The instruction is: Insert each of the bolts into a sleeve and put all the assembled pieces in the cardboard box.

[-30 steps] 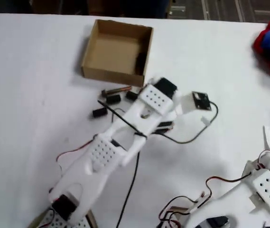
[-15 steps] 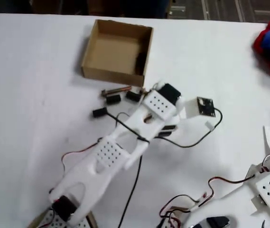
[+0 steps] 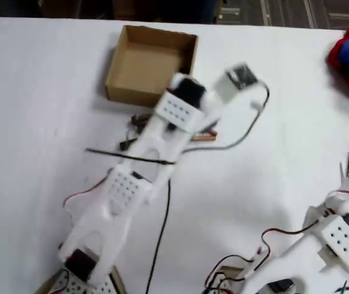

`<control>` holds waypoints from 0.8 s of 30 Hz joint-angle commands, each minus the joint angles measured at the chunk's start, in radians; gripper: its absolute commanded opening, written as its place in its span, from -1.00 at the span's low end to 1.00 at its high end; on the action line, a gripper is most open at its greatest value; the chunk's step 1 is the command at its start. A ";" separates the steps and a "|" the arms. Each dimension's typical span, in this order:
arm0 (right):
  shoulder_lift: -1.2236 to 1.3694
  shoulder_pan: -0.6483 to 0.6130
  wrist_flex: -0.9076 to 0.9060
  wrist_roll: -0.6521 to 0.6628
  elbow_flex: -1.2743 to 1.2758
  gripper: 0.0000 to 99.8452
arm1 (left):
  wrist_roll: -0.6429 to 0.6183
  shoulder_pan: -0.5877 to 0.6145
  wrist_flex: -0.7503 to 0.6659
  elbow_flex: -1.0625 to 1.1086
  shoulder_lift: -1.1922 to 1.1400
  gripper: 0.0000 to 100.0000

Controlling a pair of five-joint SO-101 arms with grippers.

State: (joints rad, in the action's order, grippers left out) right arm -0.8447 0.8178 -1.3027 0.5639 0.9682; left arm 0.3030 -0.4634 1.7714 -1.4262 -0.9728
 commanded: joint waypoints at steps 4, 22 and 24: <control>-0.031 -0.308 0.110 -0.163 0.017 -0.95 | -0.215 0.017 0.018 0.174 0.439 -0.95; -0.440 -1.090 0.696 -0.477 0.390 -0.95 | -0.364 0.025 -0.543 1.503 1.562 -0.95; -0.441 -1.127 0.714 -0.489 0.391 -0.95 | -0.364 0.020 -0.715 1.681 1.648 -0.95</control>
State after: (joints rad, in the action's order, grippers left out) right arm -1.2574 -0.2578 -0.6337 0.0990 1.3640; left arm -0.0514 -0.4465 1.3126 -0.0192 0.5201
